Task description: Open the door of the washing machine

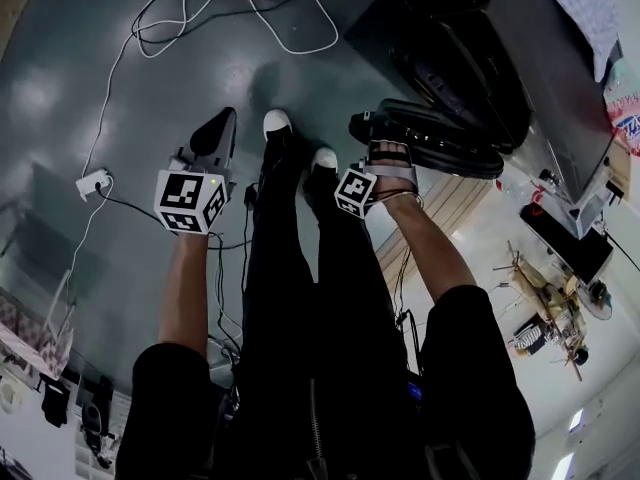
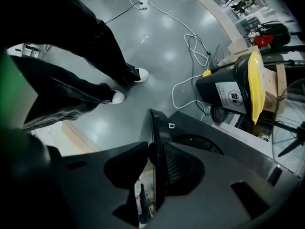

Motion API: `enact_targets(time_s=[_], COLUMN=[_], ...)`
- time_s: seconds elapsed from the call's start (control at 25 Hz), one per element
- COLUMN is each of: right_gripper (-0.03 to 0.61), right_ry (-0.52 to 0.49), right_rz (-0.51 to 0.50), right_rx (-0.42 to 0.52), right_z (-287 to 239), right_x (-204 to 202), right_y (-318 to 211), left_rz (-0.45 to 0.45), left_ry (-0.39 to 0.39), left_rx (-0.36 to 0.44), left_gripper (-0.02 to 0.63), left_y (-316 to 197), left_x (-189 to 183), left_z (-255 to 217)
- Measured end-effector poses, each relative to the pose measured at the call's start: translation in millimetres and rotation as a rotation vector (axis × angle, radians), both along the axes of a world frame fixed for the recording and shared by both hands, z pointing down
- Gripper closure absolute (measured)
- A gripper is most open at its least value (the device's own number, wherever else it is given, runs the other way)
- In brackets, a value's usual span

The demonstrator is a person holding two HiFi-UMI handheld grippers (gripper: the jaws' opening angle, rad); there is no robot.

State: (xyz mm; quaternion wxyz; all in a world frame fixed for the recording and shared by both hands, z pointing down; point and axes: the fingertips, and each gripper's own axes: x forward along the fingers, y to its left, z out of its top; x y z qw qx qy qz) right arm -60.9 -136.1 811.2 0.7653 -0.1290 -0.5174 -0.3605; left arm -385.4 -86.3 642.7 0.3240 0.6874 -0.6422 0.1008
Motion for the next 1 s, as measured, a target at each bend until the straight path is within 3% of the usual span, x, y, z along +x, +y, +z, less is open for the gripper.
enact_targets(time_s=[0.2,0.36,0.44,0.56,0.72,0.8,0.88,1.0], right_gripper=[0.448,0.392,0.373,0.370,0.387,0.424,0.497,0.550], right_ry=[-0.093,-0.213,-0.245,-0.270,-0.321,-0.383,-0.476,-0.600], right_rz=[0.021,0.094,0.077,0.024,0.091,0.177,0.376,0.660], right_rx=[0.026,0.034,0.042,0.043,0.029,0.011,-0.031,-0.059], right_z=[-3,-7,-9,-13,-24,-31,-38,-51], right_x=[3,6,13,28,44,53,67,89], right_y=[13,27,37,61,95,108,118,122], left_rz=[-0.012,-0.034,-0.054,-0.076,-0.091,-0.091,-0.082,-0.063], left_ry=[-0.037,-0.072,-0.087,-0.102,-0.125,-0.133,-0.140,-0.143], left_rx=[0.021,0.045,0.062,0.074,0.051,0.032,0.015,0.003], left_gripper=[0.612,0.612,0.612,0.612,0.612,0.612,0.612,0.612], left_y=[29,66,91,137,202,227,244,253], left_x=[15,40,58,89,124,138,148,158], left_z=[-14,-29,-38,-52,-65,-72,-80,-90])
